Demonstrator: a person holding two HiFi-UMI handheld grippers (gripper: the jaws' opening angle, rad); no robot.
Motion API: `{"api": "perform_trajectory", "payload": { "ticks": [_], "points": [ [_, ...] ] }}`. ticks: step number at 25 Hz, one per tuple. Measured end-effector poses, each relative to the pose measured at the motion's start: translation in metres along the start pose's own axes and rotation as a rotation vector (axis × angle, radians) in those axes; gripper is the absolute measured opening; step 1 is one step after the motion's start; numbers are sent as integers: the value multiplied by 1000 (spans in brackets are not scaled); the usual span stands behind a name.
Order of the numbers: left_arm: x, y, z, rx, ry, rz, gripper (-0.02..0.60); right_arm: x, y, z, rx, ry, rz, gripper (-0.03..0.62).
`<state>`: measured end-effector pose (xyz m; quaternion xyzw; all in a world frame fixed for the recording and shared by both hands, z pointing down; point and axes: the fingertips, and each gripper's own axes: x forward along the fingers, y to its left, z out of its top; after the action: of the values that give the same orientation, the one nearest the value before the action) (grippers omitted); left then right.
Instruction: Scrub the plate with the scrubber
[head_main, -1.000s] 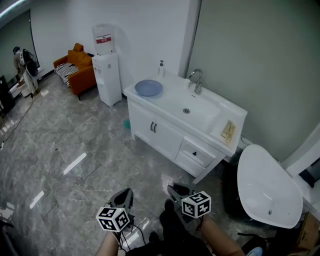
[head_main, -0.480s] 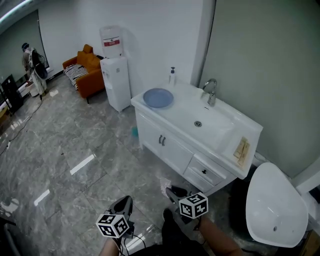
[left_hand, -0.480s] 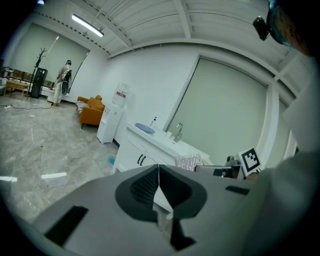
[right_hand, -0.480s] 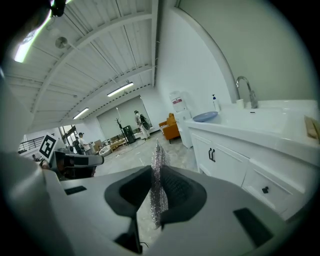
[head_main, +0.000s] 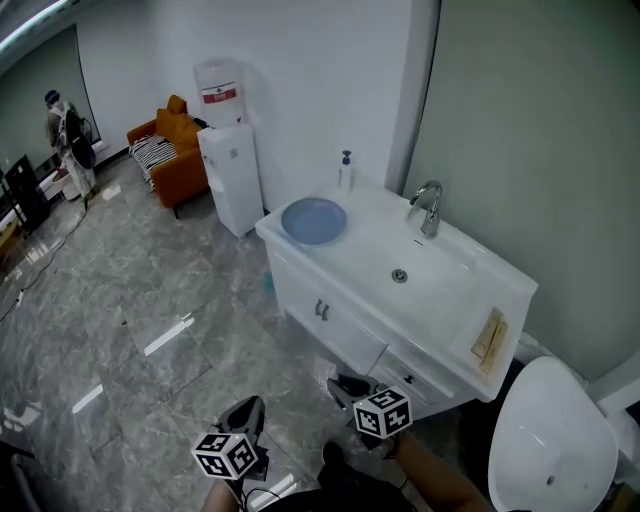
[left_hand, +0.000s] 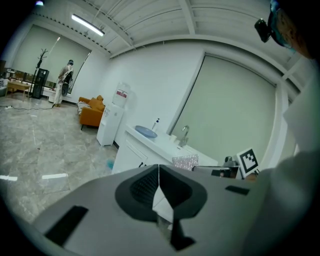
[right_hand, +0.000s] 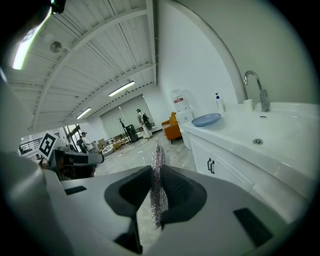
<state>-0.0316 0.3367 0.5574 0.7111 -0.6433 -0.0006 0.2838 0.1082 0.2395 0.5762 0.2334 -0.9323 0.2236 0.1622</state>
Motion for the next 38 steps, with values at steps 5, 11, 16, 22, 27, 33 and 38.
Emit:
{"api": "perform_trajectory", "payload": {
  "ticks": [5, 11, 16, 22, 27, 33, 38],
  "points": [
    [38, -3, 16, 11, 3, -5, 17, 15, -29, 12, -9, 18, 12, 78],
    [75, 3, 37, 4, -15, 12, 17, 32, -58, 45, -22, -3, 37, 78],
    [104, 6, 44, -17, -26, 30, 17, 45, -80, 56, -23, 0, 56, 78],
    [118, 8, 44, -31, -12, 48, 18, 51, -104, 65, 25, -13, 50, 78],
    [123, 16, 45, -56, -7, 65, 17, 55, -115, 68, 41, -10, 45, 78],
    [141, 30, 63, -41, -4, 47, 17, 66, -133, 79, 76, -29, 3, 78],
    [187, 52, 77, -43, 12, 2, 17, 87, -155, 85, 73, -13, -36, 78]
  ]
}}
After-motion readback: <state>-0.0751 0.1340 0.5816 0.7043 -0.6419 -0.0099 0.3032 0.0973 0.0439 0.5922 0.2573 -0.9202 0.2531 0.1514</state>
